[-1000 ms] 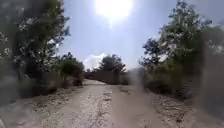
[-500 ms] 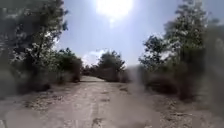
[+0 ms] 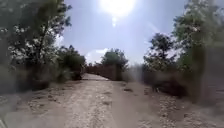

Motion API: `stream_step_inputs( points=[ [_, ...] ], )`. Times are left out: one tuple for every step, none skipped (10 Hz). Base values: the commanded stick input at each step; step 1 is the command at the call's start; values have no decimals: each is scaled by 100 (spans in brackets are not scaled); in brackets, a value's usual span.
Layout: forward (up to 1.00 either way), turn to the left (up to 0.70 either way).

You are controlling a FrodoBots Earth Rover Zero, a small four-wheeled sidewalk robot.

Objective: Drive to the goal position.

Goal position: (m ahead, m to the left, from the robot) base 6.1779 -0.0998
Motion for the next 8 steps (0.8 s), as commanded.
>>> stream_step_inputs(
  points=[
    [60, 3],
    [60, 14],
    [60, 15],
    [60, 15],
    [60, 2],
    [60, 1],
    [60, 1],
    [60, 1]
  ],
)
